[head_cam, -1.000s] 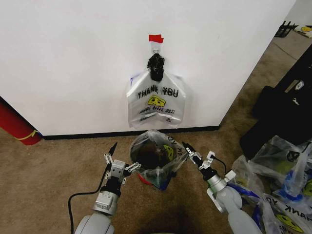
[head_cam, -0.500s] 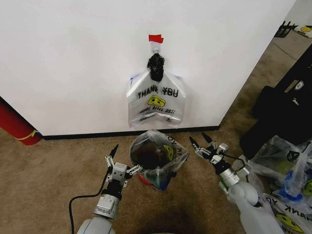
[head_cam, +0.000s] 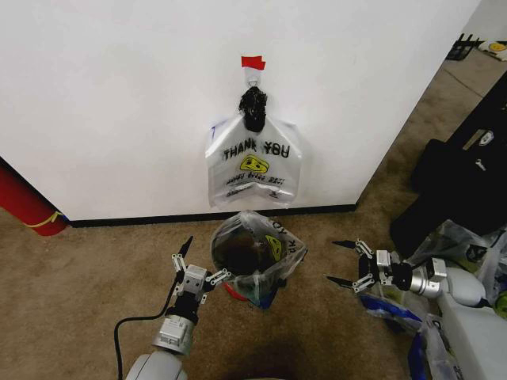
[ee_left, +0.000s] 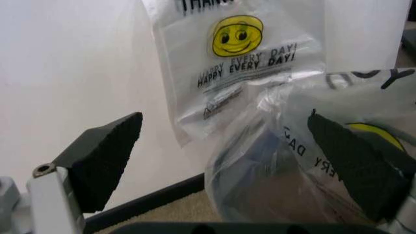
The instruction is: Pick up the garbage bag from the wall and place it over the trash bin.
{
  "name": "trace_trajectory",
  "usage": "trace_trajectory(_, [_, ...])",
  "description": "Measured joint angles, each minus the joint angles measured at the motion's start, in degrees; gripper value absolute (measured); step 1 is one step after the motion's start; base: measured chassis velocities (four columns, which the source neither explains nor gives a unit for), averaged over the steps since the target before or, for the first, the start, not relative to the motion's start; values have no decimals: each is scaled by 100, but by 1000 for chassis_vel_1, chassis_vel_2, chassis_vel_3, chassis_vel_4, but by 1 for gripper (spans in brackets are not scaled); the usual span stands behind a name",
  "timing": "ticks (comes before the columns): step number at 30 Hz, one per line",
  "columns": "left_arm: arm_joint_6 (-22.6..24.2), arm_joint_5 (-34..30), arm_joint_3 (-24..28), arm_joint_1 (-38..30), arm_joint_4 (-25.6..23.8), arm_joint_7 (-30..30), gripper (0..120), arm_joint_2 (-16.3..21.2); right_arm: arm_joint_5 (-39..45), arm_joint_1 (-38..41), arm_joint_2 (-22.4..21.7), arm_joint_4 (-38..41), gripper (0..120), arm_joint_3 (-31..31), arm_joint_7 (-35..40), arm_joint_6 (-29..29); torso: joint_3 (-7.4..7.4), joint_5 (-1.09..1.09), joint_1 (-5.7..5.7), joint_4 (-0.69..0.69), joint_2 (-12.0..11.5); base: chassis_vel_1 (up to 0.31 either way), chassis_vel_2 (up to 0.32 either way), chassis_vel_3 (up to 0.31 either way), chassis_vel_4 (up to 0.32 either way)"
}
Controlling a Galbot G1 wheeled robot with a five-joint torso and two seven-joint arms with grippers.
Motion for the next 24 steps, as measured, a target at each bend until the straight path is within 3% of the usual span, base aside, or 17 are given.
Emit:
trace_trajectory(10, [3,30,0,-19,32,9,100,7,184,179,398,-282,98,-515,774,484,0,0,0,2,0,0,0,0,0])
trace_trajectory(15, [-9,29,-35,5,34,0,100,20,-254,394,494,-587,81,-531,717,549,0,-1,0,1,0,0,0,0,0])
trace_trajectory(24, [-60,113,0,25,72,-7,100,-29,-98,348,605,-769,46,-625,863,572,0,-1,0,0,0,0,0,0,0])
